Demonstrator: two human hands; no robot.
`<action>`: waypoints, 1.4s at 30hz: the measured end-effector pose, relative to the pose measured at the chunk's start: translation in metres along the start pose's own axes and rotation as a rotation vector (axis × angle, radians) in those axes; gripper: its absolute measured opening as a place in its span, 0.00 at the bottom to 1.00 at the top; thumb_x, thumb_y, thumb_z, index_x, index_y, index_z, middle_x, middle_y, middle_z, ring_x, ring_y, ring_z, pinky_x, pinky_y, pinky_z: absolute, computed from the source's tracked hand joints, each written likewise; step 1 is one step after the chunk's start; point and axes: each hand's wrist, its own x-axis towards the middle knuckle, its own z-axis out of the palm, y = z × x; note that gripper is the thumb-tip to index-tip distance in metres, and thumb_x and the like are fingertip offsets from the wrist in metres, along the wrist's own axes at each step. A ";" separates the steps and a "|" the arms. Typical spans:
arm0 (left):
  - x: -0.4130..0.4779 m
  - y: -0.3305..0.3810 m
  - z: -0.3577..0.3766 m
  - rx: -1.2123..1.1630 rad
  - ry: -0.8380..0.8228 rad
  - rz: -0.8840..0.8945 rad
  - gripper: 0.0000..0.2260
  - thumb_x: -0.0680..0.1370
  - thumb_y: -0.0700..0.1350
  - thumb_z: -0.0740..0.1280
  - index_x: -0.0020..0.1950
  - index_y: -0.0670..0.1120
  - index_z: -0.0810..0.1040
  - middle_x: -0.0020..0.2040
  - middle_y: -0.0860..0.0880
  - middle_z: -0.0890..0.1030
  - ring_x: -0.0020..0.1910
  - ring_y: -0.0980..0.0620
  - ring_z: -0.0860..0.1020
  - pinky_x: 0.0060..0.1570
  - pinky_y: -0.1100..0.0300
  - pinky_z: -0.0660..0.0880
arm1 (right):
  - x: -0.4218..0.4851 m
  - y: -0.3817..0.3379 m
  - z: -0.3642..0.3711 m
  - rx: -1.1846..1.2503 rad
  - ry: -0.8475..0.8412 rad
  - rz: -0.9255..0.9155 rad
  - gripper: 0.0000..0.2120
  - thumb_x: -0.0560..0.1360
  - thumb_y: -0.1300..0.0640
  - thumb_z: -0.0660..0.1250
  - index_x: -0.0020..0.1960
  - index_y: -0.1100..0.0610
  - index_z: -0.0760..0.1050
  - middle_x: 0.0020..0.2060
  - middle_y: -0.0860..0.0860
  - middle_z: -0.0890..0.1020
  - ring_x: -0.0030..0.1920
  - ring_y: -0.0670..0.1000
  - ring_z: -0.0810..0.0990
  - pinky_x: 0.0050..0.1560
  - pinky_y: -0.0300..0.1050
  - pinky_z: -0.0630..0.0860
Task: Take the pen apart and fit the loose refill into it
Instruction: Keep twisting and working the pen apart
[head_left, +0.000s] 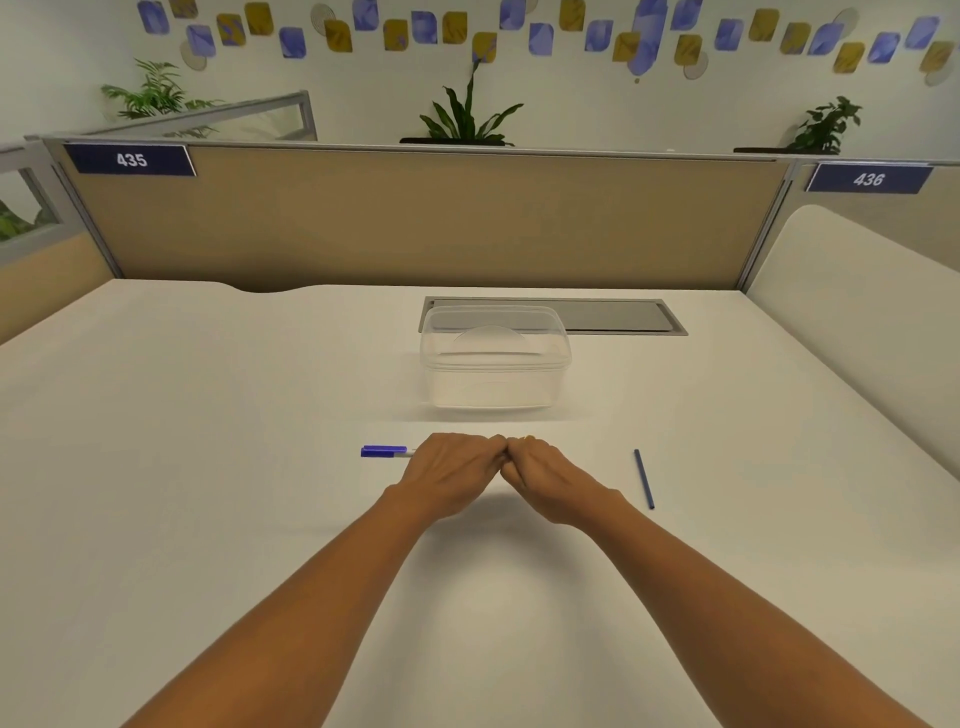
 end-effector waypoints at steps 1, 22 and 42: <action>0.000 0.000 0.000 0.005 -0.003 0.002 0.13 0.81 0.50 0.48 0.50 0.46 0.70 0.42 0.45 0.81 0.37 0.44 0.75 0.34 0.55 0.63 | 0.000 0.001 0.000 -0.001 0.007 0.006 0.09 0.78 0.59 0.52 0.39 0.58 0.62 0.37 0.56 0.69 0.39 0.54 0.64 0.41 0.44 0.61; 0.003 0.002 0.001 0.019 0.028 -0.041 0.10 0.80 0.45 0.50 0.52 0.47 0.70 0.42 0.45 0.81 0.36 0.44 0.74 0.33 0.54 0.63 | 0.003 -0.003 0.005 -0.058 0.073 0.032 0.09 0.79 0.58 0.51 0.41 0.58 0.62 0.37 0.57 0.70 0.39 0.55 0.65 0.40 0.46 0.63; 0.005 -0.007 -0.001 -0.009 0.026 -0.059 0.13 0.81 0.52 0.48 0.49 0.47 0.69 0.41 0.46 0.80 0.34 0.46 0.70 0.34 0.55 0.61 | 0.009 -0.002 -0.002 0.122 0.084 -0.051 0.09 0.78 0.62 0.53 0.39 0.61 0.64 0.36 0.55 0.68 0.39 0.52 0.63 0.36 0.42 0.56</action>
